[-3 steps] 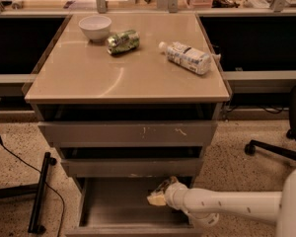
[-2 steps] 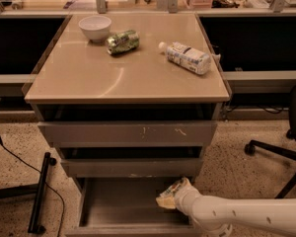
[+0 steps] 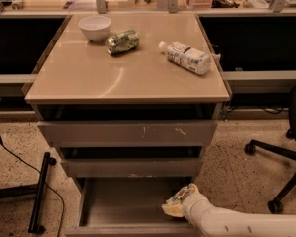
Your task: Pick 7up can from bottom drawer and place on counter
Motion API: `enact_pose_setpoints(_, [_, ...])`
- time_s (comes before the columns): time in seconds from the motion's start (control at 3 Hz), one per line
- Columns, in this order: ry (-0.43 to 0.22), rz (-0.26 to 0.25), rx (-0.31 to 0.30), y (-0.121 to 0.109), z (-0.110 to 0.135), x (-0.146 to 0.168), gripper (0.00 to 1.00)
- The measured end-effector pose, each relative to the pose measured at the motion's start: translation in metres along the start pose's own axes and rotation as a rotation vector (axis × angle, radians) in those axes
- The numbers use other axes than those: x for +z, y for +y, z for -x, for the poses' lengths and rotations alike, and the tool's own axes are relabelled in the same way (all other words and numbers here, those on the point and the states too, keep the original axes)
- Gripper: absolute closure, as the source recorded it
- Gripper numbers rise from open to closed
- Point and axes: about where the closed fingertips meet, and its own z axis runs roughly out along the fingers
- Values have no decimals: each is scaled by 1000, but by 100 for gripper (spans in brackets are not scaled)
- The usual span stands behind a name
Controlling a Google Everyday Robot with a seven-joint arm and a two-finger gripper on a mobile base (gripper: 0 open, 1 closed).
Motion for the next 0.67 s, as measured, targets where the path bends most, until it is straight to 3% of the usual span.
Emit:
enact_pose_setpoints(0.33, [3,-2,-57,1,16,-21,100])
enact_pose_setpoints(0.67, [51,51,-109,32,19,-80,100])
